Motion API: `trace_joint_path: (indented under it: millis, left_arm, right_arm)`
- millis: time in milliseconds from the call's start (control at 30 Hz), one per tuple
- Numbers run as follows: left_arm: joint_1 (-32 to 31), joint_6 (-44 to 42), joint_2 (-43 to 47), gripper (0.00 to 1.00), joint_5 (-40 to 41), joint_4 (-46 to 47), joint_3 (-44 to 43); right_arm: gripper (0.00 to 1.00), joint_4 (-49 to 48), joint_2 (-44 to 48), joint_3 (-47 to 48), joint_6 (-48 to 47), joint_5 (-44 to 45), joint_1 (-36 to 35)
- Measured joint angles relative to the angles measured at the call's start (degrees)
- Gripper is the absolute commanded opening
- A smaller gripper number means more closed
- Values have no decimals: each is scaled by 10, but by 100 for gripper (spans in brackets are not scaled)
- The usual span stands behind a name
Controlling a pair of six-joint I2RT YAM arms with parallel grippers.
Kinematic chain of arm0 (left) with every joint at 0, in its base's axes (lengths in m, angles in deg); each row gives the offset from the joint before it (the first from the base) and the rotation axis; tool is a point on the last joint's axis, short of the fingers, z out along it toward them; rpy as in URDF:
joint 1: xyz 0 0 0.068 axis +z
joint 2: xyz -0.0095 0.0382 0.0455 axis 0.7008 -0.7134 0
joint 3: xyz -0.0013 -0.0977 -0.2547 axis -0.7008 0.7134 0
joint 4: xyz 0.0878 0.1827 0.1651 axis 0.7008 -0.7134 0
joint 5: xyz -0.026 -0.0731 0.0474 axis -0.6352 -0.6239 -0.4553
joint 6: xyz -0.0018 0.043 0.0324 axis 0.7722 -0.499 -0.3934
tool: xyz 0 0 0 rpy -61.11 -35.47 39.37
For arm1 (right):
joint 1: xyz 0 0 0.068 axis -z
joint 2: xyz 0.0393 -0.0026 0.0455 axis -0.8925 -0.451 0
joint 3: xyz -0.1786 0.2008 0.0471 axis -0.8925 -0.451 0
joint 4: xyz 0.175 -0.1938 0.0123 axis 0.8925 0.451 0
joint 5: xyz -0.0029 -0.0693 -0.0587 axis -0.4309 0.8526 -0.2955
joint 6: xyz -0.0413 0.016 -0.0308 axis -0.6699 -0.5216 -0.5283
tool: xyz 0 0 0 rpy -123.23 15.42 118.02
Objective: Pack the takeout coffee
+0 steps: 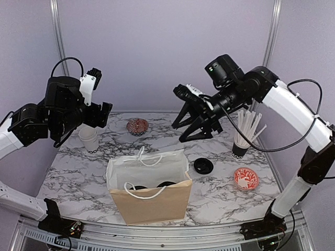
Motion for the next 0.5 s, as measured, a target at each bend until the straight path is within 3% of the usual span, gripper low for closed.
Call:
trace_joint_path:
  millis: [167, 233, 267, 500]
  left_arm:
    - [35, -18, -8, 96, -22, 2, 7]
    - [55, -22, -8, 97, -32, 4, 12]
    - [68, -23, -8, 99, -39, 7, 16]
    - [140, -23, -3, 99, -61, 59, 37]
  right_arm:
    - [74, -77, 106, -81, 26, 56, 151]
    - [95, -119, 161, -141, 45, 92, 200]
    - [99, -148, 192, -177, 58, 114, 221]
    - [99, -333, 343, -369, 165, 278, 364]
